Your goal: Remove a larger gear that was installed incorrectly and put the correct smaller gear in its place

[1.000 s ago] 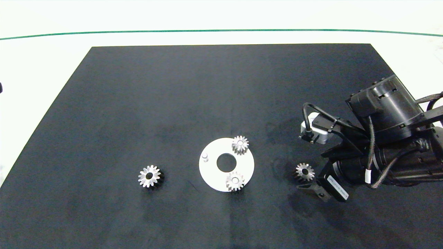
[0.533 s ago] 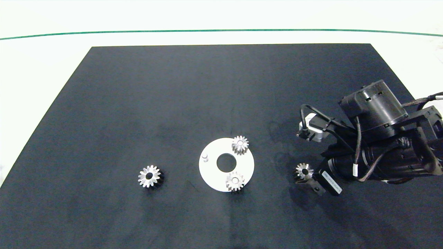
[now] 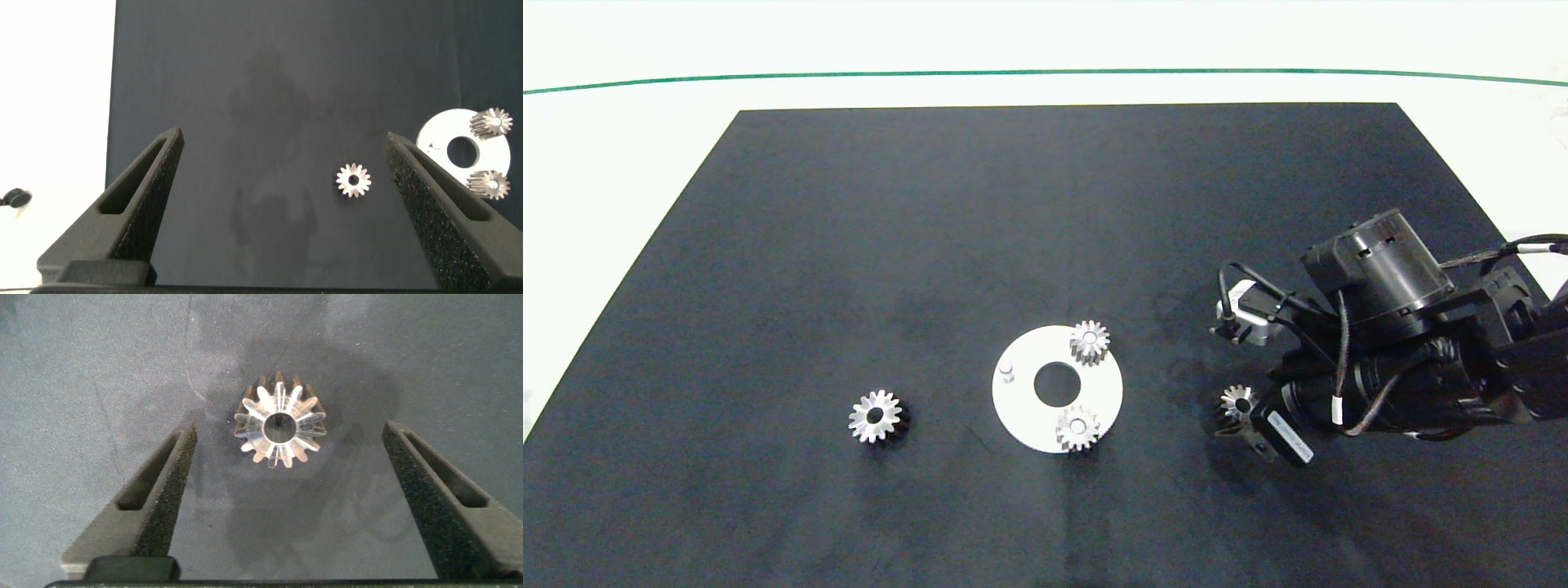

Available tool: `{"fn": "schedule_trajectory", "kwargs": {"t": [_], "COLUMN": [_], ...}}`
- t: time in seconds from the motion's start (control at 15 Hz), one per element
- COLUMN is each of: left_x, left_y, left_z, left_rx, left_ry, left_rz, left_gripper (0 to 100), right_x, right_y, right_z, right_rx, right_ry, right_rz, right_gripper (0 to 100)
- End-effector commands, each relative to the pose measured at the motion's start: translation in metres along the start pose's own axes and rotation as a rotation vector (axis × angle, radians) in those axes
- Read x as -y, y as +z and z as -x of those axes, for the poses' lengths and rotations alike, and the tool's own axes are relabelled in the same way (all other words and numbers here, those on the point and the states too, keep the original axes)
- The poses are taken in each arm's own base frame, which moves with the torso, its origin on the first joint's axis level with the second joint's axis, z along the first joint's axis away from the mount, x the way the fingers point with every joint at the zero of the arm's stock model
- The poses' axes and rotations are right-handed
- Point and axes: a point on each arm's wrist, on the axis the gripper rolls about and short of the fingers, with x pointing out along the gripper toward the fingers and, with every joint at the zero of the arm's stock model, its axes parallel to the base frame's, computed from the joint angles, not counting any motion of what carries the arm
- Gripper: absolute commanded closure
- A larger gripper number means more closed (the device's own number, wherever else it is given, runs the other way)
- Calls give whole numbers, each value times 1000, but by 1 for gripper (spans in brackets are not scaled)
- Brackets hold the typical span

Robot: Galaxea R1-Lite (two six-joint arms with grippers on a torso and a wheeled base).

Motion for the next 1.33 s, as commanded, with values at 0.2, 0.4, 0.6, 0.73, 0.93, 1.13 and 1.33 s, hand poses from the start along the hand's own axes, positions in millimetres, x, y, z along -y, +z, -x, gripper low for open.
{"fn": "schedule_trajectory", "kwargs": {"t": [0.2, 0.4, 0.6, 0.73, 0.93, 1.13, 1.33], "left_x": [0, -3, -3, -3, -3, -3, -4], "left_y": [-1, -2, -2, -2, -3, -4, -3], "left_z": [2, 12, 11, 11, 11, 13, 14], "left_rx": [2, 30, 28, 28, 24, 24, 28], "left_ry": [-21, -45, -45, -45, -46, -48, -48], "left_rz": [-6, -2, -5, -5, -7, -10, -10], "left_gripper": [0, 0, 0, 0, 0, 0, 0], "right_x": [-2, -2, -2, -2, -2, -2, -3], "right_y": [-3, -1, 0, -1, -1, -1, -2], "right_z": [-4, -10, -11, -11, -10, -11, -11], "right_rx": [-14, -5, -2, -3, -3, -4, -6], "right_ry": [4, -1, -1, -1, -1, 1, 1], "right_rz": [5, 3, 3, 3, 3, 3, 4], "right_gripper": [20, 26, 32, 36, 42, 48, 54]}}
